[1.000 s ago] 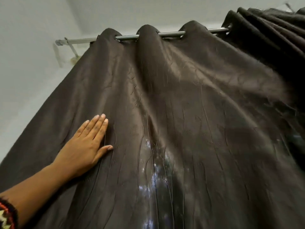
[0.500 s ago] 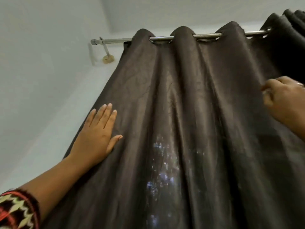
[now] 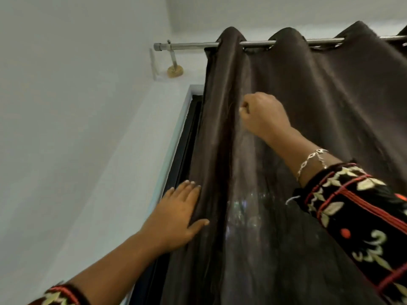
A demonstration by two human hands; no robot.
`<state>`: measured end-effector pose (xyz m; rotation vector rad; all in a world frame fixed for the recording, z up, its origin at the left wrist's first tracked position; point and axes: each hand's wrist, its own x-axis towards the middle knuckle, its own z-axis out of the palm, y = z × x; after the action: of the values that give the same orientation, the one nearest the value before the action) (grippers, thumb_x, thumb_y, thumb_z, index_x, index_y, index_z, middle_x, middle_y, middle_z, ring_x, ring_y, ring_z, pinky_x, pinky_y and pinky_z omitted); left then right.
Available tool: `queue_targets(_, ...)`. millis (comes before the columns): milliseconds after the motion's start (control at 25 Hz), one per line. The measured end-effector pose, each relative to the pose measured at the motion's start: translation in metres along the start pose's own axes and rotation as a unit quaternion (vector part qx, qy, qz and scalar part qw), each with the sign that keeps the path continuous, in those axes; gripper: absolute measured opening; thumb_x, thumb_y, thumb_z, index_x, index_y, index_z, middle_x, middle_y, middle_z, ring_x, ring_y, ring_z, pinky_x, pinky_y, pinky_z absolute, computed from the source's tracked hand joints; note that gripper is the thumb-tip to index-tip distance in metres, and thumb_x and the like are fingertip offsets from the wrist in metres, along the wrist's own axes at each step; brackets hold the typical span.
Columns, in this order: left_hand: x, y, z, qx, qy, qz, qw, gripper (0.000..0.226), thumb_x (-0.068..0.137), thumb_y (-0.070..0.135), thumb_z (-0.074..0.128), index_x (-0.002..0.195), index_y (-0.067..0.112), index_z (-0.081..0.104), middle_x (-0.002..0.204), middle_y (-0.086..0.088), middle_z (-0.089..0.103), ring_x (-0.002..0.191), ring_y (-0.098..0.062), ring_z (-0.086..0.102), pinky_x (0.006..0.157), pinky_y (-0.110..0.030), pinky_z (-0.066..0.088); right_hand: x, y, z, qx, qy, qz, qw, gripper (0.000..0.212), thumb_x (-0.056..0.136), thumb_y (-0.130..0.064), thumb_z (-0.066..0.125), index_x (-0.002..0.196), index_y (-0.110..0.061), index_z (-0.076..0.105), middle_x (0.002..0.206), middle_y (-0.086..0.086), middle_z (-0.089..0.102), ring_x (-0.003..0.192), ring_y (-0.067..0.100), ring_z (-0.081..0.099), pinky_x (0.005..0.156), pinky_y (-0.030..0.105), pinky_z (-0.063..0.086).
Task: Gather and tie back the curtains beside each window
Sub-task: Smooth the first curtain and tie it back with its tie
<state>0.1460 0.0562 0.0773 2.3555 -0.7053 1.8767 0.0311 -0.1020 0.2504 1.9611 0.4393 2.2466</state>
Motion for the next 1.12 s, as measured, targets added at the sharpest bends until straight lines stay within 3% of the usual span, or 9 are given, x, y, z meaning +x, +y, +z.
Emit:
queue_targets(120,-0.007,0.008,0.010,-0.032,-0.039,0.040,0.998,0.076,0.091,0.059,0.031,0.148,0.018,0.002,0.158,0.001,-0.001,0.144,-0.010,-0.010,0.117,-0.029,-0.004,0.008,-0.049,0.035,-0.014,-0.025,-0.026,0.999,0.025,0.091,-0.014,0.042,0.102,-0.001,0.060,0.111,0.017,0.058,0.105,0.035,0.053,0.084,0.038,0.044)
queue_targets(200,-0.013,0.005,0.014,-0.056,-0.043,0.052,0.996,0.077,0.088,0.064,0.025,0.148,0.021,0.003,0.158,0.004,0.000,0.142,-0.005,-0.012,0.115,-0.026,-0.006,0.009,-0.064,0.061,-0.111,-0.046,-0.011,0.993,0.033,0.093,-0.022,0.044,0.115,0.000,0.055,0.121,0.018,0.051,0.112,0.034,0.047,0.089,0.040,0.042)
queue_targets(360,-0.020,-0.022,0.013,-0.078,-0.038,0.057,0.995,0.086,0.077,0.079,0.005,0.147,0.030,0.007,0.157,0.010,0.006,0.130,0.009,-0.012,0.111,-0.019,-0.005,0.009,-0.055,0.087,-0.244,-0.140,0.151,0.948,0.052,0.093,-0.021,0.044,0.136,0.006,0.033,0.137,0.026,0.035,0.115,0.038,0.045,0.082,0.044,0.043)
queue_targets(440,-0.021,-0.043,0.013,-0.073,-0.028,0.033,0.996,0.090,0.073,0.082,-0.001,0.146,0.032,0.010,0.156,0.013,0.008,0.128,0.011,-0.009,0.108,-0.015,-0.004,0.011,-0.052,0.100,-0.220,-0.162,0.159,0.949,0.053,0.092,-0.012,0.040,0.139,0.007,0.027,0.142,0.024,0.035,0.113,0.036,0.051,0.073,0.040,0.040)
queue_targets(600,-0.023,-0.088,0.016,-0.116,0.023,-0.049,0.992,0.076,0.078,0.069,0.014,0.145,0.033,0.015,0.154,0.014,0.014,0.131,0.011,0.002,0.105,-0.011,0.002,0.016,-0.073,0.133,-0.156,-0.141,0.097,0.973,0.052,0.091,-0.007,0.038,0.139,0.008,0.025,0.144,0.025,0.034,0.115,0.036,0.053,0.080,0.041,0.046)
queue_targets(720,-0.029,-0.117,0.014,-0.198,0.084,-0.133,0.968,0.077,0.074,0.062,0.024,0.143,0.027,0.027,0.151,0.009,0.028,0.139,-0.005,0.022,0.109,-0.021,0.018,0.031,-0.108,0.155,-0.150,-0.129,0.096,0.976,0.056,0.092,-0.009,0.038,0.140,0.013,0.018,0.139,0.023,0.042,0.108,0.032,0.057,0.065,0.036,0.039)
queue_targets(840,-0.034,-0.151,0.009,-0.272,0.160,-0.199,0.928,0.076,0.074,0.060,0.028,0.139,0.023,0.037,0.146,0.002,0.039,0.134,-0.016,0.036,0.106,-0.028,0.026,0.053,-0.146,0.167,-0.102,-0.099,0.091,0.986,0.047,0.093,-0.008,0.036,0.138,0.004,0.031,0.142,0.021,0.040,0.113,0.031,0.055,0.063,0.036,0.036)
queue_targets(960,-0.039,-0.192,0.001,-0.320,0.204,-0.232,0.896,0.074,0.075,0.060,0.027,0.137,0.022,0.039,0.140,0.002,0.044,0.129,-0.017,0.040,0.101,-0.029,0.028,0.072,-0.187,0.173,-0.012,-0.070,0.073,0.995,0.034,0.093,-0.009,0.038,0.125,-0.006,0.050,0.131,0.017,0.051,0.112,0.031,0.055,0.074,0.036,0.045)
queue_targets(1120,-0.038,-0.228,-0.008,-0.415,0.235,-0.241,0.846,0.071,0.073,0.063,0.026,0.128,0.024,0.049,0.118,0.012,0.046,0.114,-0.012,0.044,0.096,-0.029,0.030,0.093,-0.253,0.188,0.152,-0.107,0.068,0.980,0.033,0.095,-0.009,0.034,0.122,-0.002,0.051,0.128,0.017,0.053,0.117,0.033,0.051,0.091,0.037,0.043)
